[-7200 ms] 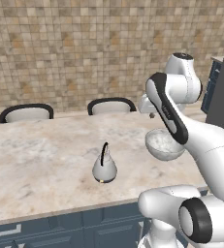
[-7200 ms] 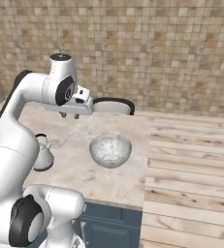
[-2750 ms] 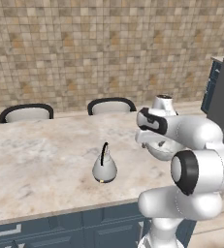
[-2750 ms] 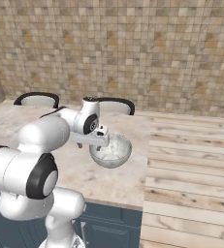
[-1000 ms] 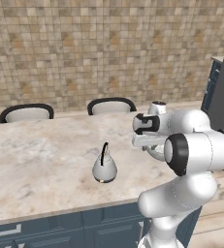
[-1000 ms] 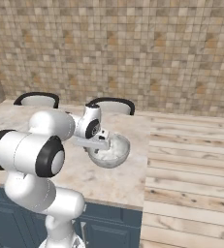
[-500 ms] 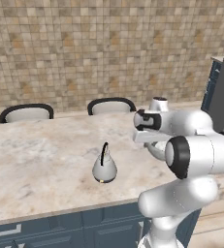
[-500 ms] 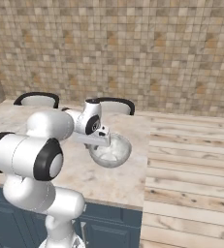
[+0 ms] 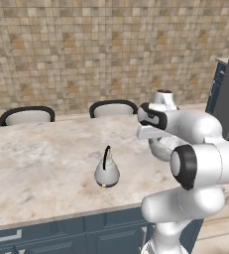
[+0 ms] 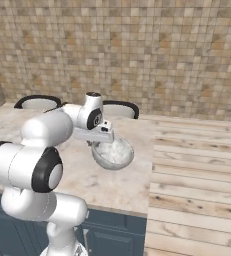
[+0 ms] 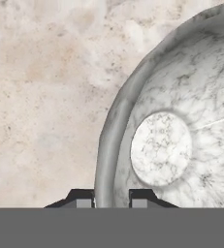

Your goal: Pick the kettle and bowl and place them in the sink. Then turn on the water.

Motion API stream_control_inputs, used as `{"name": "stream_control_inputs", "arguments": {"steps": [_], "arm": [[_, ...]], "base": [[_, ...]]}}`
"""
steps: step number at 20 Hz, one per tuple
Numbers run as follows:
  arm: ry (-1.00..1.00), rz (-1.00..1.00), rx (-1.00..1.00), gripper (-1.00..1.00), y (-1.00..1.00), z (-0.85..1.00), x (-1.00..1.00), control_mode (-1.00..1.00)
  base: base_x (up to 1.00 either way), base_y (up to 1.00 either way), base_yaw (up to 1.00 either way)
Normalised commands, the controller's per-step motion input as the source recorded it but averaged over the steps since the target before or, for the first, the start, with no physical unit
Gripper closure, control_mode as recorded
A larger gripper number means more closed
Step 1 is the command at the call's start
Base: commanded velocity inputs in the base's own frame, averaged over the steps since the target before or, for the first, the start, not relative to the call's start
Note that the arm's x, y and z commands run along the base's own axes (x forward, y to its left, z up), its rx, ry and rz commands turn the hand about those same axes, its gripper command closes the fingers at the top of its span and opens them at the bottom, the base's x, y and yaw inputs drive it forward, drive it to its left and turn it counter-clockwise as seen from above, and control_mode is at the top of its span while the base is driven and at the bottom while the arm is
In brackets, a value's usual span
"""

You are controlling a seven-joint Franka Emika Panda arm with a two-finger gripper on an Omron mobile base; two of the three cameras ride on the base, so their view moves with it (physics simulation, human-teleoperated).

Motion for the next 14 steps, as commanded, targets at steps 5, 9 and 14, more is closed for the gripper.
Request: {"name": "stream_control_inputs", "arguments": {"steps": [5,9,14], "arm": [[0.00,0.09,-0.05,1.00,0.00,0.41,-0.05,-1.00],[-0.01,0.12,-0.07,1.00,0.00,0.31,-0.14,-1.00],[-0.04,0.13,-0.07,1.00,0.00,0.30,-0.18,-1.00]], "base": [[0.00,0.00,0.00],[0.00,0.00,0.00],[0.00,0.00,0.00]]}}
